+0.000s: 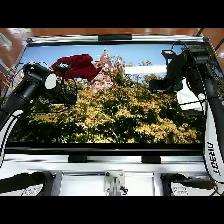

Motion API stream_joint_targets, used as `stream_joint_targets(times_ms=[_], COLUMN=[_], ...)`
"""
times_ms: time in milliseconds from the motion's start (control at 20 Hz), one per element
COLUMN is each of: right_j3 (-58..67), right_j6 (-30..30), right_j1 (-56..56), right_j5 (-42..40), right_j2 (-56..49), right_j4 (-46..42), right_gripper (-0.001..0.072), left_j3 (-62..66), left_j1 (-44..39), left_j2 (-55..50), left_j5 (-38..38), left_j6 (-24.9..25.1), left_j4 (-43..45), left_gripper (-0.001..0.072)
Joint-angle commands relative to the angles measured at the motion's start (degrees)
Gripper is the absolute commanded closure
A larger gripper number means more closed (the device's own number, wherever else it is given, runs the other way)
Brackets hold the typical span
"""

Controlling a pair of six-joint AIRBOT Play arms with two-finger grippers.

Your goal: Fold the shirts.

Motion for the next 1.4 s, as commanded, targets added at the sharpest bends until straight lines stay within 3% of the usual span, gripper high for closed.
stream_joint_targets(times_ms=[0,650,800,1000,1150,1350], right_j3=[0.0,0.0,0.0,0.0,0.0,0.0], right_j6=[0.0,0.0,0.2,0.2,0.2,0.2], right_j1=[0.0,0.0,0.0,0.0,0.0,0.0], right_j5=[0.0,0.0,3.2,9.4,9.6,10.1], right_j2=[0.0,0.0,0.0,0.0,0.0,-0.1], right_j4=[0.0,0.0,2.1,4.8,6.6,6.8], right_gripper=[0.0084,0.0084,0.0084,0.0084,0.0084,0.0084], left_j3=[0.0,0.0,0.0,0.0,0.0,2.6], left_j1=[0.0,0.0,0.0,-0.1,-0.1,2.9], left_j2=[0.0,0.0,0.0,0.0,-0.5,-3.7], left_j5=[0.0,0.0,0.0,11.0,13.7,26.7], left_j6=[0.0,0.0,0.0,-0.1,-1.0,-2.6], left_j4=[0.0,0.0,-0.4,-0.4,-1.4,-1.9], left_gripper=[0.0352,0.0352,0.0352,0.0351,0.0351,0.0312])
